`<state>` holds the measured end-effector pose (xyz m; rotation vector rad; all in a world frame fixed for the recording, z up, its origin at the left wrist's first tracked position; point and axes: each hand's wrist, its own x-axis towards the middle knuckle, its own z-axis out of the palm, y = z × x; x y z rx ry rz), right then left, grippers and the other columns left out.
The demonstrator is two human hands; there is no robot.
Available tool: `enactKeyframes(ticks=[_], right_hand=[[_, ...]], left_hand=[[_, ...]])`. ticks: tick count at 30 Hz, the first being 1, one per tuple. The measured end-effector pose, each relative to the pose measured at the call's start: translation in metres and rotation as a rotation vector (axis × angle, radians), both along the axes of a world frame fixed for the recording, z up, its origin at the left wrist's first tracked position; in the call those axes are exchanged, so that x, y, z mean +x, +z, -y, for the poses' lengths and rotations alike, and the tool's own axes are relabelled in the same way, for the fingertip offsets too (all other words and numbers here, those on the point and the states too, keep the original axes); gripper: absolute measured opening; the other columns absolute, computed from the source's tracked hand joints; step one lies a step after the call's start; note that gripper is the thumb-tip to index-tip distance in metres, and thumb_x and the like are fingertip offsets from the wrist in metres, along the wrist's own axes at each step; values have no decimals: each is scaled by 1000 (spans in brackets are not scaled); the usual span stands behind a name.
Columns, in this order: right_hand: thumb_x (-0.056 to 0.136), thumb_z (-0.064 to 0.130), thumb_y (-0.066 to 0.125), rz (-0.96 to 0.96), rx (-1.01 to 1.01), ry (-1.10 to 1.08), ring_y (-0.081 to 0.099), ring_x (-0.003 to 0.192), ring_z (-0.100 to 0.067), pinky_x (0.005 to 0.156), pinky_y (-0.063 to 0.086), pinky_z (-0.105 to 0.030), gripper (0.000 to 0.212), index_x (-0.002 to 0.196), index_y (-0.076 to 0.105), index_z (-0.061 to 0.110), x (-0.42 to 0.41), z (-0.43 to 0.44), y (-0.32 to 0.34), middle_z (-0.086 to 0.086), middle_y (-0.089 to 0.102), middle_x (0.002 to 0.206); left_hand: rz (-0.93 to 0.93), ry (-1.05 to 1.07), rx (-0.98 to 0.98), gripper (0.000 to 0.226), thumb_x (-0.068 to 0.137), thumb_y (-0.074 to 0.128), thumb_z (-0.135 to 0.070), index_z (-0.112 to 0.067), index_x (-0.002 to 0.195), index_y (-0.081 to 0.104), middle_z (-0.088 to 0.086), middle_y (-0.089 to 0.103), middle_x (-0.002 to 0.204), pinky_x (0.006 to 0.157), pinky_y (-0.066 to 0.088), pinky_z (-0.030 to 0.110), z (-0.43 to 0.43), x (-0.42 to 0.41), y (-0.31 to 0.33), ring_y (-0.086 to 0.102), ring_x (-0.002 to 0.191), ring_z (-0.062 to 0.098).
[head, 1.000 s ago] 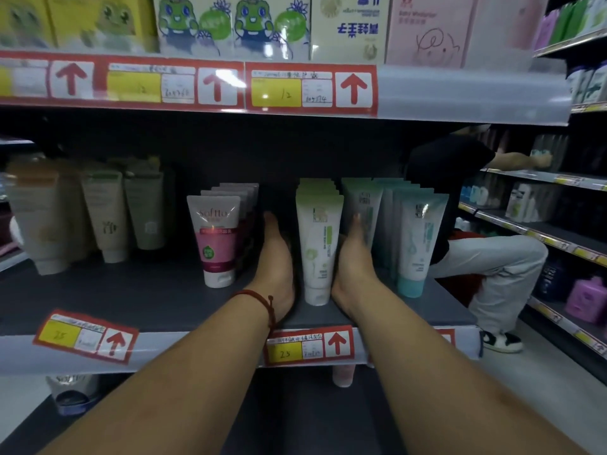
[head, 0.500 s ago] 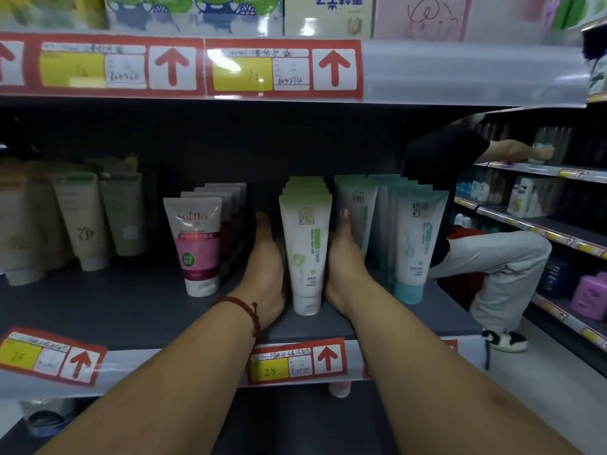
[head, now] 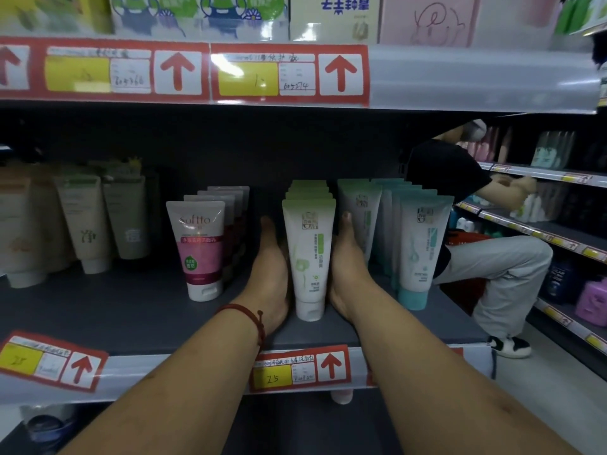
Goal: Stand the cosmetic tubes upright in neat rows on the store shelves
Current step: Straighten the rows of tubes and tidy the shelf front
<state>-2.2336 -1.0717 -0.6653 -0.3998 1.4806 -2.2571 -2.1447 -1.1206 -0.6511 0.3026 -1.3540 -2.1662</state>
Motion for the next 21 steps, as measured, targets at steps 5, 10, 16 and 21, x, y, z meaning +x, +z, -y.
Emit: enactKeyframes(ticks=[5,10,16,21], right_hand=[[87,78,34,-37,11,6,60,121,-28,109,44,-48,80,140,52,20,-6,0,1,-12,65,129],[91,74,32,-47,38,5,62,118,-28,107,45,-47,78,140,53,18,-8,0,5,-13,66,126],[92,74,27,-75,62,31,60,120,-27,109,43,-46,77,138,56,19,-8,1,7,-12,65,129],[92,74,29,-85,72,35,60,120,-28,110,42,-47,78,136,57,16,-7,1,8,-15,64,129]], left_hand=[[16,27,17,65,100,27,-65,-27,86,77,3,79,89,91,53,38,-1,0,2,75,82,17],[24,25,27,64,100,26,-66,-28,90,76,2,79,89,92,53,38,-1,0,1,76,81,16],[14,21,14,60,100,28,-64,-28,95,75,1,79,89,99,51,39,-3,1,2,73,92,18],[24,26,1,58,100,29,-64,-28,106,73,4,78,102,106,48,42,-2,1,2,72,102,21]])
